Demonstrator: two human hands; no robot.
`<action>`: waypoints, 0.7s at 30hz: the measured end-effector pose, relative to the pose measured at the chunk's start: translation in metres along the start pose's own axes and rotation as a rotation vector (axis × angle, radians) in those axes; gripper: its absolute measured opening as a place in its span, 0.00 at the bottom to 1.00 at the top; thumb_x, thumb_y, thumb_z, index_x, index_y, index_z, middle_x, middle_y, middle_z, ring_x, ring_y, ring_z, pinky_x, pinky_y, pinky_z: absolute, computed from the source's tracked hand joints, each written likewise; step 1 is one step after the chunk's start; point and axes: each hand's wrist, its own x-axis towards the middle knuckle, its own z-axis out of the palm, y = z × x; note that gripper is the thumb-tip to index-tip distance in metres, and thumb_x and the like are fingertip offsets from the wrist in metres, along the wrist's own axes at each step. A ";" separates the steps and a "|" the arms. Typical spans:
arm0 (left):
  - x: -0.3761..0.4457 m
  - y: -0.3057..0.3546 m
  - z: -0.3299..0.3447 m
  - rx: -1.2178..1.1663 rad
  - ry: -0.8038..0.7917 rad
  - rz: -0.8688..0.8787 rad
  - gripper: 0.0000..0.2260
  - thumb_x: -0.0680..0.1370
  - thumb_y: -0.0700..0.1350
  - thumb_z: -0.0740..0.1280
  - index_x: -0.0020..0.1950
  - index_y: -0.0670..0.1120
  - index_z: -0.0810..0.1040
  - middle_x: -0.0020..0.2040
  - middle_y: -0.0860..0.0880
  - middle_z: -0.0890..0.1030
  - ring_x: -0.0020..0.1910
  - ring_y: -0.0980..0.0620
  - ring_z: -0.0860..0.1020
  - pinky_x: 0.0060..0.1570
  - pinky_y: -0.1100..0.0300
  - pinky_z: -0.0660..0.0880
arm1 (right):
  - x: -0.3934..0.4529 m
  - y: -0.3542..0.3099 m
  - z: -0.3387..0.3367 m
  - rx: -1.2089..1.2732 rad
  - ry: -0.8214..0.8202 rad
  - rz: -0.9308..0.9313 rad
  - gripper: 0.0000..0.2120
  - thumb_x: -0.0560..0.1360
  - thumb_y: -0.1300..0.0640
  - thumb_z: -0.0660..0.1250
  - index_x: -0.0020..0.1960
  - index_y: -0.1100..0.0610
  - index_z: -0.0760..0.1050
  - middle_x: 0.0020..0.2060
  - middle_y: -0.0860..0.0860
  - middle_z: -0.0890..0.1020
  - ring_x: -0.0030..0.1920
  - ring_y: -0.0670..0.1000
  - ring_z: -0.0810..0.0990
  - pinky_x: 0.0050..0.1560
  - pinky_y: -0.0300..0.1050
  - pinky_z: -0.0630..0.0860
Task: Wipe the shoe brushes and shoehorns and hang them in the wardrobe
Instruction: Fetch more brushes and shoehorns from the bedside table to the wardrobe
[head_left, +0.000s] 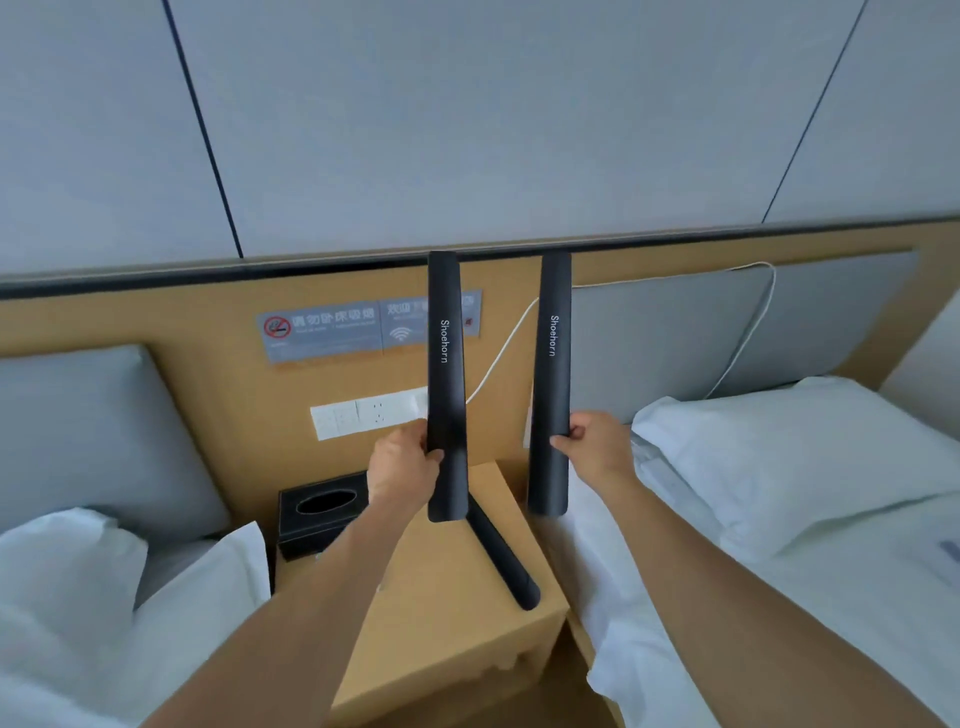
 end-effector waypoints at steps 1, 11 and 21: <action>0.002 0.012 -0.008 -0.014 0.017 0.032 0.06 0.78 0.42 0.68 0.55 0.48 0.78 0.47 0.48 0.82 0.48 0.45 0.80 0.49 0.49 0.79 | 0.003 -0.007 -0.014 0.000 0.028 -0.015 0.13 0.73 0.58 0.74 0.33 0.52 0.72 0.27 0.47 0.74 0.32 0.50 0.74 0.31 0.40 0.66; 0.021 0.164 -0.070 -0.177 0.156 0.352 0.11 0.79 0.41 0.67 0.60 0.49 0.78 0.46 0.52 0.81 0.40 0.53 0.78 0.34 0.64 0.74 | 0.027 -0.056 -0.161 0.094 0.230 -0.141 0.07 0.73 0.59 0.74 0.38 0.59 0.78 0.30 0.53 0.80 0.37 0.59 0.84 0.44 0.56 0.82; 0.005 0.286 -0.062 -0.329 0.077 0.535 0.07 0.76 0.38 0.68 0.53 0.46 0.78 0.45 0.47 0.83 0.45 0.44 0.81 0.42 0.43 0.82 | 0.006 -0.031 -0.286 0.182 0.422 -0.189 0.03 0.72 0.64 0.73 0.44 0.62 0.80 0.36 0.62 0.81 0.37 0.60 0.85 0.41 0.61 0.83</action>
